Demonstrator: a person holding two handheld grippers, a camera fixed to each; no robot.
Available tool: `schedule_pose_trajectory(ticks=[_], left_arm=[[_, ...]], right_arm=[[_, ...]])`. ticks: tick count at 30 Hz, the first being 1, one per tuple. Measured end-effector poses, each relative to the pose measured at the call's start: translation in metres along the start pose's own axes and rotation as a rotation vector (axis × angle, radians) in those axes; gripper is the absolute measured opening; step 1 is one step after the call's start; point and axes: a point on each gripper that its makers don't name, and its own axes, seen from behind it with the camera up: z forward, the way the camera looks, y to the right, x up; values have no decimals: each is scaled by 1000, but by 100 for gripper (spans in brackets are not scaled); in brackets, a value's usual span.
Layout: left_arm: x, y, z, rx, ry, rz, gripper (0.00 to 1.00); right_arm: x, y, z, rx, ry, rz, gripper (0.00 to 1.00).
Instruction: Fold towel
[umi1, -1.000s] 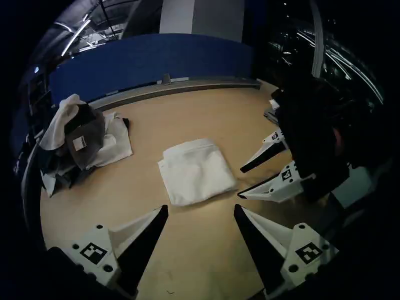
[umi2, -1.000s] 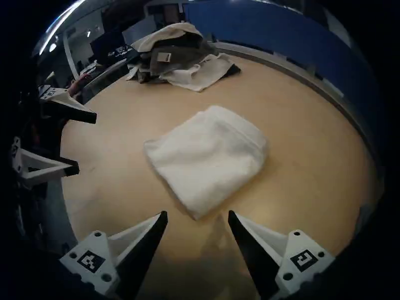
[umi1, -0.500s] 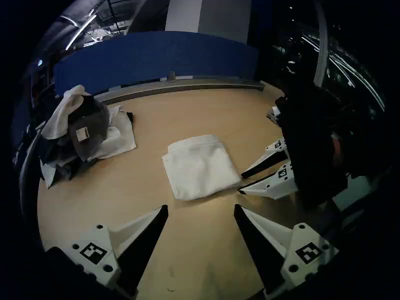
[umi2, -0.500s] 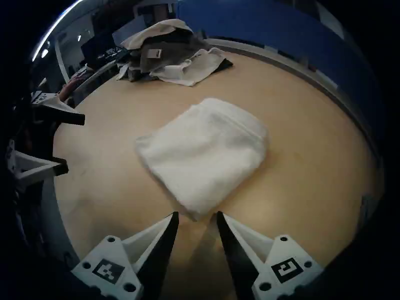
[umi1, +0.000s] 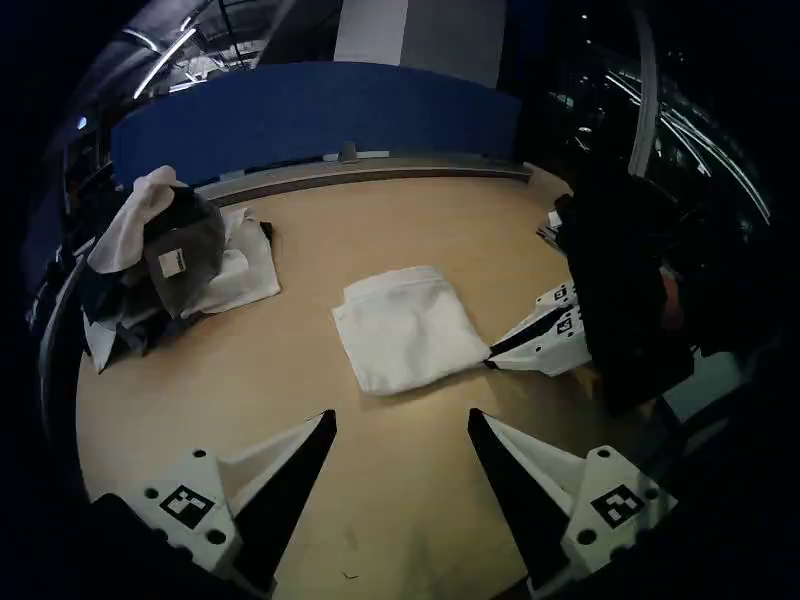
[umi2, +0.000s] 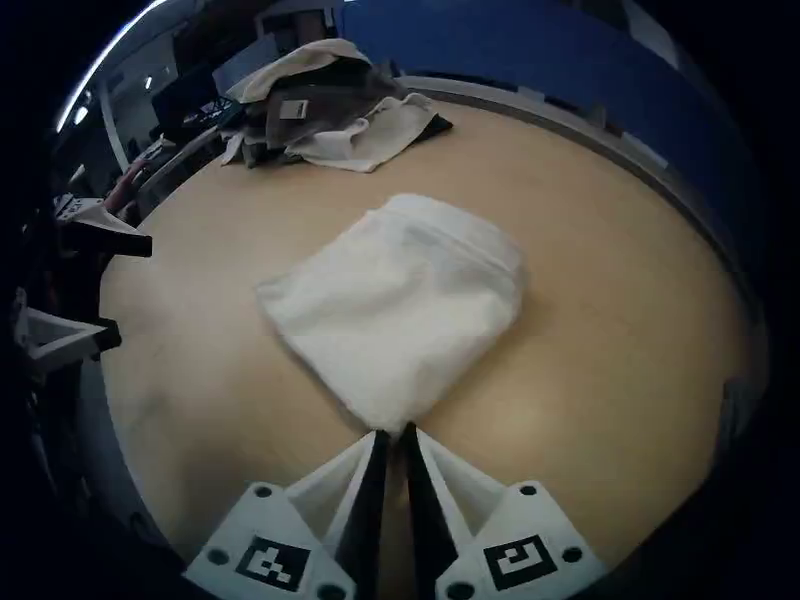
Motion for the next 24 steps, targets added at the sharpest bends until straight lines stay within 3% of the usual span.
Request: schedule_pose_trajectory(ticks=[4, 12, 24], left_arm=[[0, -1, 0, 1, -2, 3, 98], [0, -2, 0, 1, -3, 3, 99], [9, 0, -4, 15, 12, 6, 98]], right_arm=[[1, 0, -1, 0, 3, -4, 5], [11, 2, -8, -2, 37, -1, 3], [61, 10, -46, 10, 151, 10, 3]])
